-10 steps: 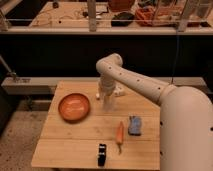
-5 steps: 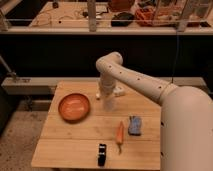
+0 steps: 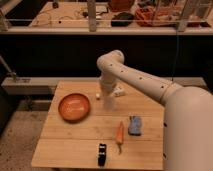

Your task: Place the ceramic cup over the eraser

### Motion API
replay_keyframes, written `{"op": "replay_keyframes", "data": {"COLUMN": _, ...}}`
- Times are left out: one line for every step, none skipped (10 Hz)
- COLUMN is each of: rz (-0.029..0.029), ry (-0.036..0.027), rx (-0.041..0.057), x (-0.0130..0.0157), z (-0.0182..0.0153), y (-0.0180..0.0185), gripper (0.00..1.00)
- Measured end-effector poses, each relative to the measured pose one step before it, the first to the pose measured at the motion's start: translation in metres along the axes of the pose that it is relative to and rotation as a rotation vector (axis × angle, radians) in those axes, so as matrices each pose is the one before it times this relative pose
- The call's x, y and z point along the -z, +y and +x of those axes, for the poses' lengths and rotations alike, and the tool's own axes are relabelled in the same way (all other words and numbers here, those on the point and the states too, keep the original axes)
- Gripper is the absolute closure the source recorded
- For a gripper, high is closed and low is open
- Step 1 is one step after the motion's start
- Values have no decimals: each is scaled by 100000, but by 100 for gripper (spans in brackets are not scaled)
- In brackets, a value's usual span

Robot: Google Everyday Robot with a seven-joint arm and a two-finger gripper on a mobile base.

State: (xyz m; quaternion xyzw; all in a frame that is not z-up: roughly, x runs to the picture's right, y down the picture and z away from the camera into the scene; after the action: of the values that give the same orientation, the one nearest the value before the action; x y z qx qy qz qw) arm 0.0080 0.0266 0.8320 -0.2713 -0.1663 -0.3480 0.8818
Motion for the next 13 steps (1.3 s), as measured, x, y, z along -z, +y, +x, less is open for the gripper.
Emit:
{"op": "replay_keyframes", "data": {"rz": 439, "ry": 406, "rx": -517, "x": 266, "z": 288, "y": 96, "gripper": 23}}
{"op": "replay_keyframes", "data": {"rz": 119, "ry": 281, "rx": -368, "x": 122, "z": 240, "y": 140, "gripper": 20}}
{"op": "replay_keyframes", "data": {"rz": 319, "ry": 436, "rx": -346, "x": 235, "z": 315, "y": 168, "gripper": 20}}
{"op": "replay_keyframes", "data": {"rz": 331, "ry": 173, "rx": -90, "x": 115, "z": 140, "y": 87, "gripper": 20}}
{"op": "replay_keyframes", "data": {"rz": 591, "ry": -35, "rx": -301, "x": 132, "z": 170, "y": 127, "gripper": 20}}
{"op": "replay_keyframes", "data": {"rz": 471, "ry": -106, "rx": -722, "x": 43, "z": 293, "y": 245, "gripper": 20}}
{"op": "replay_keyframes", "data": {"rz": 268, "ry": -256, "rx": -739, "x": -119, "z": 277, "y": 243, "gripper": 20}}
{"op": "replay_keyframes", "data": {"rz": 67, "ry": -259, "rx": -1103, "x": -190, "z": 430, "y": 332, "gripper": 20}}
{"op": "replay_keyframes", "data": {"rz": 407, "ry": -465, "rx": -1512, "x": -184, "z": 522, "y": 324, "gripper": 20}}
{"op": "replay_keyframes", "data": {"rz": 145, "ry": -516, "rx": -1329, "x": -262, "z": 441, "y": 329, "gripper": 20}}
{"op": "replay_keyframes", "data": {"rz": 47, "ry": -369, "rx": -1010, "x": -186, "z": 328, "y": 219, "gripper": 20}}
{"op": "replay_keyframes", "data": {"rz": -298, "ry": -761, "rx": -1350, "x": -530, "z": 365, "y": 252, "gripper": 20}}
{"op": "replay_keyframes", "data": {"rz": -317, "ry": -829, "rx": -1060, "x": -564, "z": 252, "y": 126, "gripper": 20}}
